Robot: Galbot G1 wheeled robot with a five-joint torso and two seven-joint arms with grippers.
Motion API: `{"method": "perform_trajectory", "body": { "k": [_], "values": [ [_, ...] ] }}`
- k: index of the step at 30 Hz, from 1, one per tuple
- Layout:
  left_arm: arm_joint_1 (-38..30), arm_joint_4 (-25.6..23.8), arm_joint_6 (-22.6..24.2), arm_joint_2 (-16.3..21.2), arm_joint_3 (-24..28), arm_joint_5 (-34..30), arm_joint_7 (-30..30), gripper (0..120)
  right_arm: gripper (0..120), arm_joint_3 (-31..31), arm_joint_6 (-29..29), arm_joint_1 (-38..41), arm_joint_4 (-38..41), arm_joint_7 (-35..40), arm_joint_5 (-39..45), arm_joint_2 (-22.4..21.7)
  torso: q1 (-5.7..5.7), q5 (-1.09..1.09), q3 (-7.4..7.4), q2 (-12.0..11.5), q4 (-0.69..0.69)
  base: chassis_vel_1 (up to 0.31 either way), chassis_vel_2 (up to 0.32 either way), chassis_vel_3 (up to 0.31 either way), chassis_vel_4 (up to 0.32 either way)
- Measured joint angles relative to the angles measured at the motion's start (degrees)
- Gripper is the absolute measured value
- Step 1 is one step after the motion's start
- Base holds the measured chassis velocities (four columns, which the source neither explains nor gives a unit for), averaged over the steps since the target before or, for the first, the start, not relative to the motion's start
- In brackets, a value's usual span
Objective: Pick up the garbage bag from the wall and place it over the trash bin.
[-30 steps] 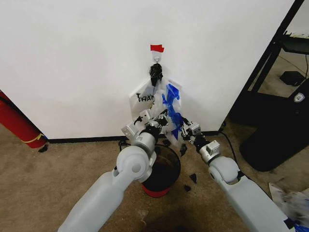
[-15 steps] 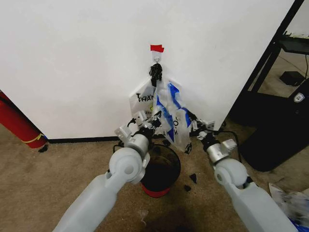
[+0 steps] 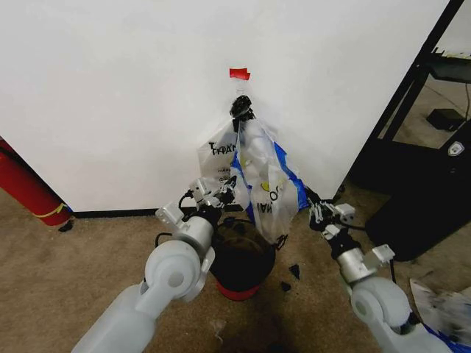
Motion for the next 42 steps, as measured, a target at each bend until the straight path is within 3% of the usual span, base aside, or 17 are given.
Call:
{"method": "perform_trajectory", "body": {
  "k": [8,15,21,30,35,42],
  "values": [
    [5.3,-2.9,-0.1,0.8,-1.8,1.1,0.3,0,0,1.2,0.5,-2.1,1.5,-0.3,0.1,0.5,0.0,-0.01,0.0,0.0,0.0,0.0,0.0,0.0,0.0],
    [12.4,-7.4,-0.4,4.3,-5.1,1.6,1.2,0,0,3.0,1.8,-6.8,3.5,-1.8,0.0,0.7,0.0,0.0,0.0,0.0,0.0,0.0,0.0,0.0,0.0],
    [12.1,-10.4,-0.6,4.7,-5.9,2.1,0.9,0,0,4.3,1.2,-6.9,7.2,-0.8,1.8,0.4,0.01,-0.01,0.0,0.0,0.0,0.0,0.0,0.0,0.0],
    [7.4,-13.6,0.5,10.0,-9.3,-3.5,-1.0,0,0,2.3,-4.2,-6.2,17.3,3.7,8.3,0.2,0.01,-0.01,0.01,0.0,0.0,0.0,0.0,0.0,0.0],
    [10.4,-15.1,1.6,11.8,-11.1,-3.9,-2.4,0,0,2.2,-7.8,-6.6,19.7,6.2,13.1,-1.1,0.01,0.0,0.01,0.0,0.0,0.0,0.0,0.0,0.0],
    [15.9,-15.2,3.5,13.0,-18.8,-6.5,-4.1,0,0,1.0,-10.6,-6.6,20.3,8.3,17.4,-1.3,0.0,-0.01,0.01,0.0,0.0,0.0,0.0,0.0,0.0]
  ]
}}
